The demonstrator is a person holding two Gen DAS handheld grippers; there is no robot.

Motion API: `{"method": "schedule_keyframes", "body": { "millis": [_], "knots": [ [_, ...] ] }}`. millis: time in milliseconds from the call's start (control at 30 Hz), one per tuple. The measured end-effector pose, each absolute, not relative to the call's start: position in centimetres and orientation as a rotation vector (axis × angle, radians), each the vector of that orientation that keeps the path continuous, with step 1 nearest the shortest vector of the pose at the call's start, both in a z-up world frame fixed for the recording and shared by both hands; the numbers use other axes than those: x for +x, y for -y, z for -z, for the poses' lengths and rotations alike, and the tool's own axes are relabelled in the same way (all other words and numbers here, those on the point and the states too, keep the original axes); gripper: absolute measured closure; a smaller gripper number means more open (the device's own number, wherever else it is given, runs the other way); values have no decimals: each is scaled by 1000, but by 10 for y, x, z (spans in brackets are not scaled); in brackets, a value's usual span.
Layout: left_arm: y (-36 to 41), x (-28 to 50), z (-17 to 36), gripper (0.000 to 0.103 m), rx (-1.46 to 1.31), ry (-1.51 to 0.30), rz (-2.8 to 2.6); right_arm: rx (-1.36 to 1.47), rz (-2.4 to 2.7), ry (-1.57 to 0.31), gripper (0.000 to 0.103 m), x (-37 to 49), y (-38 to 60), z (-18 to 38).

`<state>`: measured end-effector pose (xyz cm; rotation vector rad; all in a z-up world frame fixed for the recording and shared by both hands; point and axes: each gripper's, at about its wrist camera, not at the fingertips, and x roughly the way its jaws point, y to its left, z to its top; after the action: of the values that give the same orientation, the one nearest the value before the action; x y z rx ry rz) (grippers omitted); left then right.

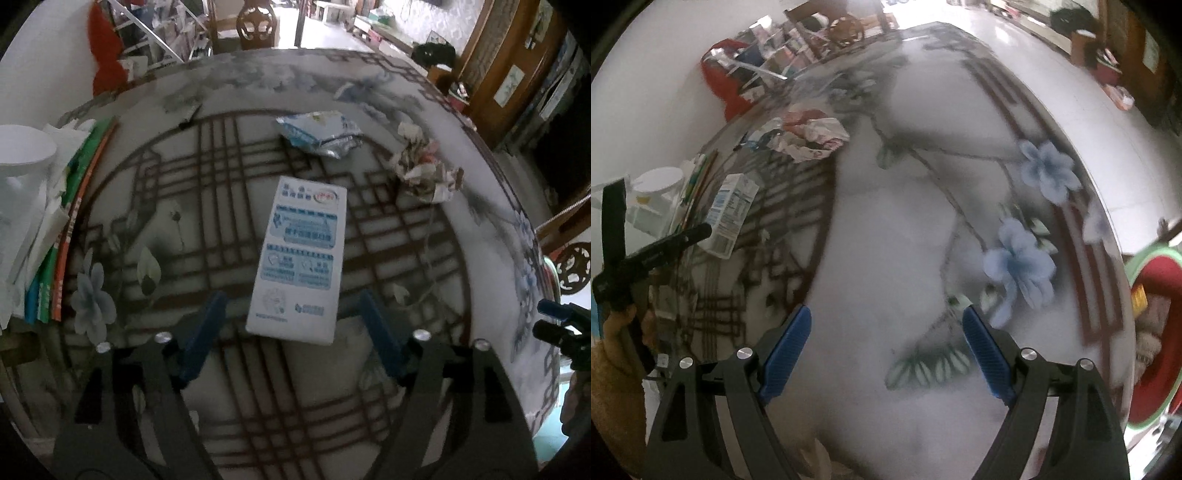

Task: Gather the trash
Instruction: 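Grasp the white-and-blue milk carton with the left gripper while the right grasps crumpled paper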

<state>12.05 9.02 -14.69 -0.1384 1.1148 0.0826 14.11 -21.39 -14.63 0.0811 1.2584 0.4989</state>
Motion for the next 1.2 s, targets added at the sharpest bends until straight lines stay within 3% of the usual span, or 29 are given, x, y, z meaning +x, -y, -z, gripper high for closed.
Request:
{"method": "schedule_keyframes", "body": {
  "millis": [67,200,567,667,767,967,1033,1067,1100,1200],
  "knots": [
    [-95,124,147,23,-158,-1103,-85,56,-525,-1247,13,147,203,145],
    [-104,126,148,11,-192,-1081,-114,-13,-570,-1215,11,162,180,141],
    [-105,136,166,12,-246,-1102,-83,-130,-696,-1156,11,228,111,135],
    [-102,138,170,23,-252,-1107,-74,-136,-725,-1139,11,244,92,134],
    [-99,141,172,46,-249,-1110,-70,-134,-742,-1139,11,262,76,139],
    [-99,141,174,48,-262,-1101,-74,-128,-751,-1131,12,283,60,146],
    [-98,140,174,48,-256,-1099,-76,-156,-749,-1135,27,285,55,151],
    [-98,140,174,48,-256,-1100,-77,-178,-749,-1147,45,285,52,155],
    [-98,139,174,48,-262,-1100,-78,-194,-748,-1153,55,285,50,158],
    [-98,138,172,48,-273,-1095,-80,-193,-755,-1131,65,279,54,154]
  ]
}}
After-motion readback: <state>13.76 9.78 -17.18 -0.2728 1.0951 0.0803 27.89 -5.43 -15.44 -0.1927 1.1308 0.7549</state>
